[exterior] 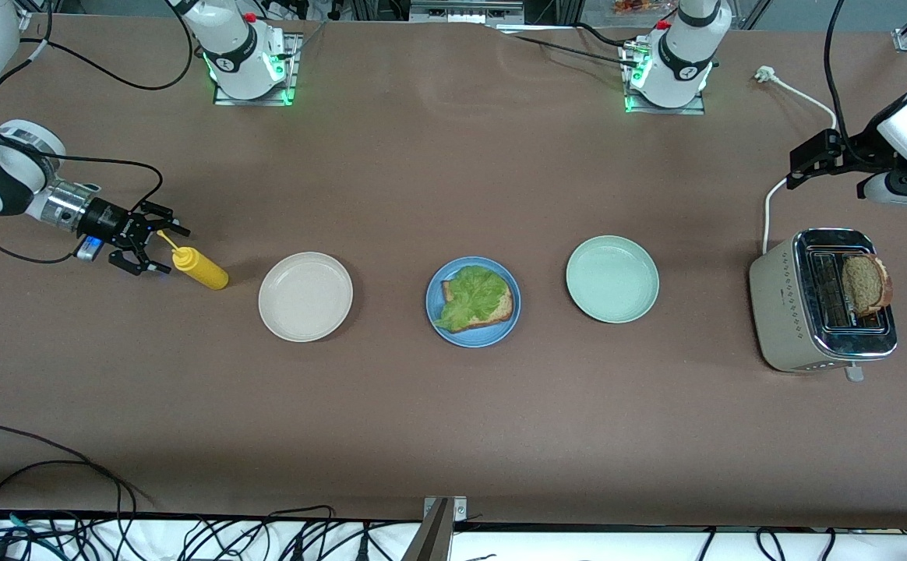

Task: Make sandwich in blue plate with both arms
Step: 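Lift the mustard bottle with the right gripper and tip it nozzle down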

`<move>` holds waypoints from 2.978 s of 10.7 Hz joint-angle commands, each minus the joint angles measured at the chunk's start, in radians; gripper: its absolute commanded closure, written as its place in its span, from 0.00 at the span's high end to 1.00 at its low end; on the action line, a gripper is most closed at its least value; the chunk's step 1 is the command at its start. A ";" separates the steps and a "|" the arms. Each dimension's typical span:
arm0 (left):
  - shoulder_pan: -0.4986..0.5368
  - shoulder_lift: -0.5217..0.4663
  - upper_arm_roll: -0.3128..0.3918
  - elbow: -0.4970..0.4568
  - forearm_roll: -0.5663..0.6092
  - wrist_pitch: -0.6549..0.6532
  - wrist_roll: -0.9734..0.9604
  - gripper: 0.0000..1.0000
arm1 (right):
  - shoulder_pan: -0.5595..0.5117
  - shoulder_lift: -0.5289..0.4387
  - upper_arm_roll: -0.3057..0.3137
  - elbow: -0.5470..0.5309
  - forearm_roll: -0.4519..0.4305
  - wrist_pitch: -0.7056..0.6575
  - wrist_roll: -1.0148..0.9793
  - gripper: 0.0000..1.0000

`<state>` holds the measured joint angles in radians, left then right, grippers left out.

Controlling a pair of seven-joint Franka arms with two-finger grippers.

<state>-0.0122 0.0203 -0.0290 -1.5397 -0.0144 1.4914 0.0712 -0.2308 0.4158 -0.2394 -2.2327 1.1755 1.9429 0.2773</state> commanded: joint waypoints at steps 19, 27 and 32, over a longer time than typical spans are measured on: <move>-0.012 0.010 -0.012 0.016 -0.013 -0.006 0.010 1.00 | 0.002 0.060 0.147 0.062 0.087 0.108 0.010 0.00; -0.012 0.010 -0.015 0.016 -0.015 -0.006 0.010 1.00 | 0.053 -0.179 0.277 0.058 -0.166 0.232 0.340 0.00; -0.012 0.010 -0.014 0.016 -0.015 -0.006 0.009 1.00 | 0.070 -0.272 0.480 0.062 -0.451 0.329 0.844 0.00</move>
<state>-0.0261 0.0239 -0.0426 -1.5394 -0.0144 1.4914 0.0727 -0.1685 0.1865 0.1670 -2.1567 0.8341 2.2268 0.9162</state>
